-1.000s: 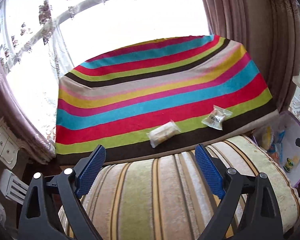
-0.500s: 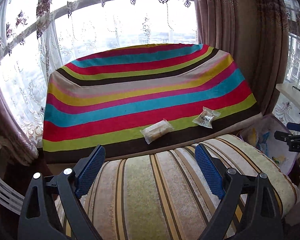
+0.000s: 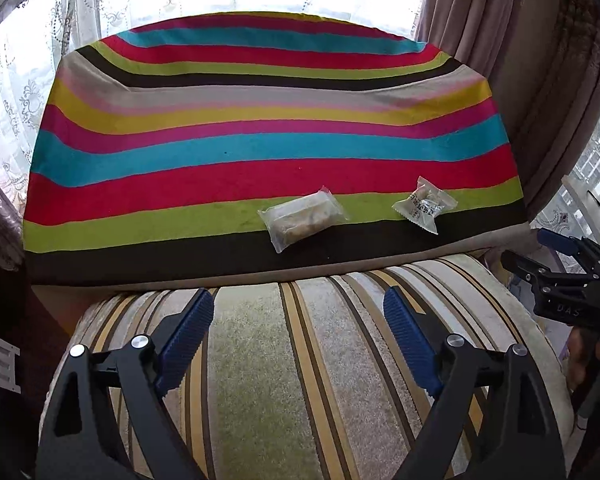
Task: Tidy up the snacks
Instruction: 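Move both open tools back over the last two snacks, then grasp the clear cookie bag with the left tool while the right tool grasps the white nut packet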
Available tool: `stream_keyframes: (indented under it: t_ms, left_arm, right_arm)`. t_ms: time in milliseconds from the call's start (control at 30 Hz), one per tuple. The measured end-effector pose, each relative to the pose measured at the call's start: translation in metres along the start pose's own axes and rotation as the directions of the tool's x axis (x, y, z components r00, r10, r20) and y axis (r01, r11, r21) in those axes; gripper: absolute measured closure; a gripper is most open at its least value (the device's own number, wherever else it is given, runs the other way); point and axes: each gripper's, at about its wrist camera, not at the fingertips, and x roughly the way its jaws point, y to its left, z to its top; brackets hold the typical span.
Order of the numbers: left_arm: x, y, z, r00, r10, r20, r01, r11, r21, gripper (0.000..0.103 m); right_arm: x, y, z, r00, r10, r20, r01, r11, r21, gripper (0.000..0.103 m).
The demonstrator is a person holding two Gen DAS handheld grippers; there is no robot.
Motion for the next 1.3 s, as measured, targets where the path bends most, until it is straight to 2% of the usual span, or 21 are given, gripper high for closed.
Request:
stream_keyframes:
  t_ms: [133, 333, 600, 800, 1000, 1300]
  left_arm:
    - [0.021, 0.011, 0.01, 0.997, -0.04, -0.058, 0.035, 0.995, -0.091, 0.02]
    - [0.052, 0.015, 0.028, 0.992, -0.061, -0.113, 0.048, 0.992, -0.115, 0.019]
    - [0.086, 0.019, 0.043, 0.98, -0.1, -0.171, 0.071, 0.984, -0.166, 0.018]
    - [0.104, 0.019, 0.053, 0.979, -0.078, -0.188, 0.043, 0.981, -0.187, 0.014]
    - [0.117, 0.014, 0.061, 0.975, -0.101, -0.2, 0.063, 0.98, -0.186, 0.014]
    - [0.129, 0.009, 0.065, 0.971, -0.116, -0.208, 0.076, 0.978, -0.193, 0.014]
  right_arm:
    - [0.021, 0.001, 0.009, 0.999, -0.011, -0.038, 0.011, 1.0, -0.004, 0.011]
    - [0.048, -0.001, 0.023, 0.996, -0.015, -0.091, 0.017, 1.0, 0.025, 0.011]
    - [0.078, 0.0, 0.044, 0.988, 0.051, -0.147, -0.036, 0.994, 0.1, 0.011]
    - [0.099, 0.003, 0.057, 0.979, 0.104, -0.174, -0.079, 0.987, 0.143, 0.011]
    - [0.113, 0.002, 0.066, 0.971, 0.157, -0.181, -0.122, 0.974, 0.192, 0.011]
    - [0.134, 0.011, 0.082, 0.968, 0.165, -0.19, -0.126, 0.971, 0.202, 0.011]
